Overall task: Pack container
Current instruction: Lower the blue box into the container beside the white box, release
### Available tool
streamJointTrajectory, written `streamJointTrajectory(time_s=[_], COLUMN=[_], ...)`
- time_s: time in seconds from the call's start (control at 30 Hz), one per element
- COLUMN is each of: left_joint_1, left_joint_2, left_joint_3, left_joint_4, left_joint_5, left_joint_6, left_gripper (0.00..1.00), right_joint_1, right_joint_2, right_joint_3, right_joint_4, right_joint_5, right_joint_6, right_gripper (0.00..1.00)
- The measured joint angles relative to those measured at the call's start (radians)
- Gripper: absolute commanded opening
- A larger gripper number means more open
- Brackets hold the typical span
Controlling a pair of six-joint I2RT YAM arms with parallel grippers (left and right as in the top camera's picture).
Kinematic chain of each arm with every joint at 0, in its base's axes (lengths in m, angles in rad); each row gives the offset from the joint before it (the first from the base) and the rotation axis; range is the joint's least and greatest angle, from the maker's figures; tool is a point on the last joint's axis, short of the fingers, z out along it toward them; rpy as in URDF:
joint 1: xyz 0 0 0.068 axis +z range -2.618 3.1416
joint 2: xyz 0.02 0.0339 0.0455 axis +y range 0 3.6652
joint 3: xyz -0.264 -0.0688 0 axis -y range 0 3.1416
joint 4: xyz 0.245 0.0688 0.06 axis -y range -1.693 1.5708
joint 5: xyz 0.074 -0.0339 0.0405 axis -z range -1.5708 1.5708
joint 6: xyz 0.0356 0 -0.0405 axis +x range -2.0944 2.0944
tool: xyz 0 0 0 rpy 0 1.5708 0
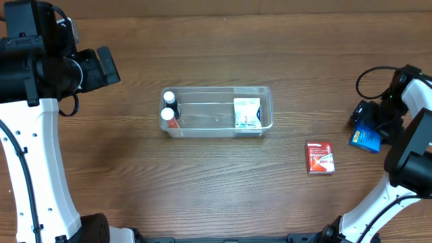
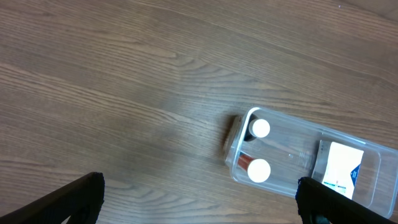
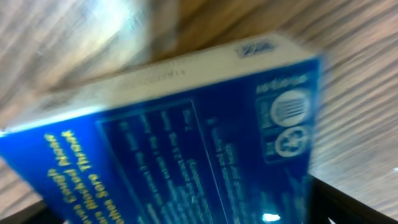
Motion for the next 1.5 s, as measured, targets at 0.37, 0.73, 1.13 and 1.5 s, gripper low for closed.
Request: streamJointTrajectory(time_s=[0.37, 0.73, 1.13, 1.5], left_joint_1=[0.0, 0.0, 0.0, 0.0], left_joint_2=[0.0, 0.0, 0.0, 0.0], left_joint_3=[0.0, 0.0, 0.0, 0.0], left_joint_4=[0.0, 0.0, 0.001, 0.001], left_joint_5=[0.0, 0.0, 0.0, 0.0], left_joint_6=[0.0, 0.0, 0.003, 0.015], left_gripper=[1.0, 1.0, 1.0, 1.0], right_joint_1=[-0.001, 0.014, 0.37, 0.949], right_joint_2=[-0.004, -0.01, -0.39, -0.433], right_joint_3=[-0.006, 0.04, 0.147, 0.158], right_joint_4=[-0.001, -0.056, -0.113, 0.063], right_joint_5=[-0.022, -0.077, -0.183, -0.222], right_joint_6=[-0.002, -0.002, -0.001, 0.116], right_gripper=[0.74, 0.76, 0.76, 0.77])
